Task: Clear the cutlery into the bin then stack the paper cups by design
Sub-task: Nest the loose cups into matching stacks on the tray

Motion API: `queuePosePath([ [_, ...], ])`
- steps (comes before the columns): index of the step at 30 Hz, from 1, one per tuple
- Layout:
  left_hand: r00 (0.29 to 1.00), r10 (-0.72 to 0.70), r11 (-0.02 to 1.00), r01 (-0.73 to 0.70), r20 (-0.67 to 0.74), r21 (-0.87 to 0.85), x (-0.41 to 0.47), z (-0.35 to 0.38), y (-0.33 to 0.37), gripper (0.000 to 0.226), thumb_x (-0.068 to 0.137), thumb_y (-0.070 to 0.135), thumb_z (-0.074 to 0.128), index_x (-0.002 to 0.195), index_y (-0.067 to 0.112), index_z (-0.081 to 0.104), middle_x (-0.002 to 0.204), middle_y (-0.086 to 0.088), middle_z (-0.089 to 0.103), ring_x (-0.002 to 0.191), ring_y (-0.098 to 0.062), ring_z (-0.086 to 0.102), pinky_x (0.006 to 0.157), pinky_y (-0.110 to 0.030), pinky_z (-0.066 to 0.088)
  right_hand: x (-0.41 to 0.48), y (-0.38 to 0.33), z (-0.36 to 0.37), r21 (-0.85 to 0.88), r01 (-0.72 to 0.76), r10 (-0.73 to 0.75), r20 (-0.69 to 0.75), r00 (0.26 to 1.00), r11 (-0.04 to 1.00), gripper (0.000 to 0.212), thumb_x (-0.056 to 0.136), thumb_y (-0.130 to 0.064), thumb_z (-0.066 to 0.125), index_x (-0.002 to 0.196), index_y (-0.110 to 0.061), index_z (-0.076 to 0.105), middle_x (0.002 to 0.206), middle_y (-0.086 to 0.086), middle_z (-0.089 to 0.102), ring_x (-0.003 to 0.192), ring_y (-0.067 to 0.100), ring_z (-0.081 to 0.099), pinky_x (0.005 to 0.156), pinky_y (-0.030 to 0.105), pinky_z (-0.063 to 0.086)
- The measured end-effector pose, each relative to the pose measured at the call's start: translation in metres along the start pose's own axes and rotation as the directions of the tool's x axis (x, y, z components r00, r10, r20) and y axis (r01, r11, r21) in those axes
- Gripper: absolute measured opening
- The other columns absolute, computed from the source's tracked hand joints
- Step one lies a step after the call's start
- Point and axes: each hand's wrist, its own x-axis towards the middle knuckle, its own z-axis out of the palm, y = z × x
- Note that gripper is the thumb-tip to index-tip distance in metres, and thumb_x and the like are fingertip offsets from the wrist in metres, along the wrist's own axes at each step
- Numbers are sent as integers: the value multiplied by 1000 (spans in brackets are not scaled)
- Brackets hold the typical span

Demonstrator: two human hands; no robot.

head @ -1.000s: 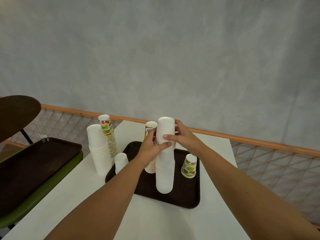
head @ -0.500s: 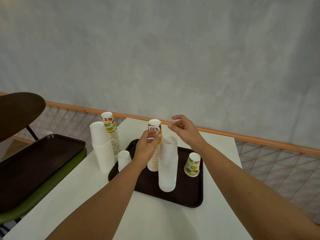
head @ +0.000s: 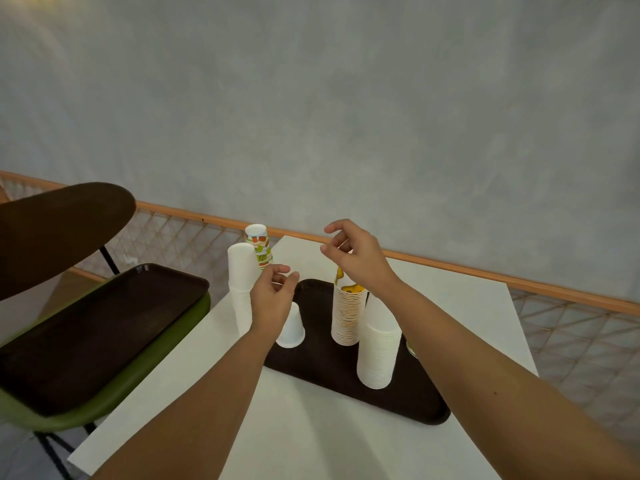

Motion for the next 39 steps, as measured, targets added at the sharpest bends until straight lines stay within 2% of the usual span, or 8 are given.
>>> queuePosePath([
  [6, 996, -69, 997, 67, 48, 44, 29, -64, -24, 19, 87, 19, 64, 103, 15, 54, 91, -5, 56, 89, -22, 57, 85, -34, 49, 14, -14, 56, -20, -105, 107, 72, 992, 994, 39, 86, -25, 66, 121, -20, 50, 97, 0, 56, 83, 15, 58, 64, 19, 48],
  [10, 995, -84, 992, 77, 62, 104, 56, -106, -45, 20, 86, 19, 65, 103, 13, 56, 80, 2, 53, 72, -13, 52, 65, -21, 46, 25, -20, 97, -52, -215, 220, 137, 966, 975, 48, 83, -31, 68, 125, -24, 45, 105, 0, 53, 97, 21, 58, 87, 36, 52],
  [12, 990, -97, 989, 85, 99, 121, 68, -121, -57, 22, 85, 19, 66, 104, 13, 56, 79, 3, 52, 68, -9, 49, 61, -19, 43, 27, -19, 114, -61, -275, 281, 152, 947, 959, 52, 84, -34, 68, 128, -24, 43, 108, 0, 52, 98, 20, 56, 86, 34, 50],
  [15, 975, -144, 983, 121, 170, 135, 83, -136, -78, 28, 83, 21, 68, 106, 17, 53, 91, -1, 54, 75, -13, 51, 66, -24, 43, 26, -12, 138, -69, -346, 353, 165, 921, 936, 56, 84, -35, 67, 131, -24, 40, 113, 1, 52, 98, 16, 52, 81, 27, 44],
  [19, 941, -223, 967, 180, 254, 182, 94, -141, -101, 37, 81, 22, 71, 111, 20, 48, 108, -4, 53, 90, -19, 53, 73, -28, 43, 31, -1, 157, -53, -412, 414, 181, 892, 910, 70, 80, -37, 71, 137, -27, 31, 123, 7, 50, 108, 21, 54, 94, 35, 48],
  [26, 903, -301, 939, 224, 307, 262, 105, -138, -129, 59, 77, 22, 76, 127, 15, 45, 122, -7, 49, 103, -22, 53, 77, -26, 42, 60, 12, 179, 28, -424, 414, 166, 895, 905, 88, 75, -39, 76, 144, -27, 22, 141, 7, 38, 126, 24, 44, 100, 38, 41],
  [34, 808, -393, 915, 296, 440, 273, 127, -134, -164, 78, 73, 24, 79, 138, 21, 36, 138, -3, 40, 126, -27, 42, 92, -30, 40, 70, 27, 210, 73, -425, 409, 167, 897, 902, 82, 73, -35, 78, 139, -22, 31, 136, 0, 47, 121, 20, 47, 100, 37, 43],
  [39, 731, -437, 892, 280, 524, 354, 146, -124, -182, 82, 71, 27, 80, 138, 23, 34, 140, -3, 38, 128, -26, 40, 97, -33, 41, 80, 36, 223, 22, -426, 421, 106, 901, 905, 73, 75, -36, 76, 134, -20, 36, 133, -1, 51, 116, 17, 50, 92, 31, 43],
])
